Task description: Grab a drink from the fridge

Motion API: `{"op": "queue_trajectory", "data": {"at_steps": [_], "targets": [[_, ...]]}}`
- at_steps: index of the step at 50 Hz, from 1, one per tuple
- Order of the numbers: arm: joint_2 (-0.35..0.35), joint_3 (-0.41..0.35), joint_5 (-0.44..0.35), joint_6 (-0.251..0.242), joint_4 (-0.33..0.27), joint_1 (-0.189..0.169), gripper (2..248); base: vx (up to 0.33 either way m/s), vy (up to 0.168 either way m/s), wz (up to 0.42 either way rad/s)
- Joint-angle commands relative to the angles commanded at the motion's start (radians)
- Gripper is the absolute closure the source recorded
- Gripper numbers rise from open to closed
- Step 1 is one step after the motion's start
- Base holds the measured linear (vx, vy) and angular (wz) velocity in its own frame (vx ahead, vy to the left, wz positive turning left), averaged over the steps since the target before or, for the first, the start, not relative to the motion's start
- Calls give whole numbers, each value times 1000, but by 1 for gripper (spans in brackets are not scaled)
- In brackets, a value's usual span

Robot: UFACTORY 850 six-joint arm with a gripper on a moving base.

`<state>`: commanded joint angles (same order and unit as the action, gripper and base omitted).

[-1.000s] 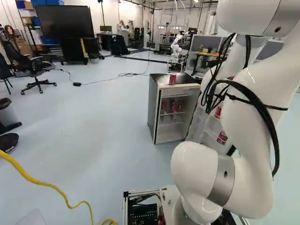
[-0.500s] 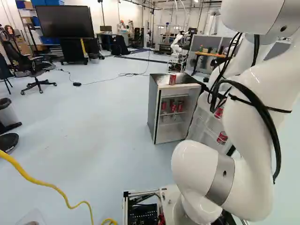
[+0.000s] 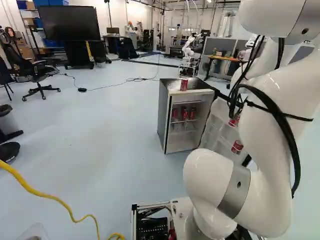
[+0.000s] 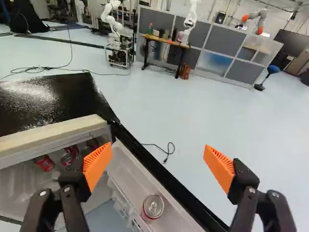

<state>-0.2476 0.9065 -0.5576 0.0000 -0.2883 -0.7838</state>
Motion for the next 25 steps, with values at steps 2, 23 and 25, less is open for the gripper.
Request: {"op": "queue_trajectory", "data": {"at_steps": [2,23,25], "targets": [[-2,6,14,0,4,-5,3,0,0,0],[-28,87,155,0,50,-46,3,0,0,0],[-31,95,169,0,55,-50,3,0,0,0]]}}
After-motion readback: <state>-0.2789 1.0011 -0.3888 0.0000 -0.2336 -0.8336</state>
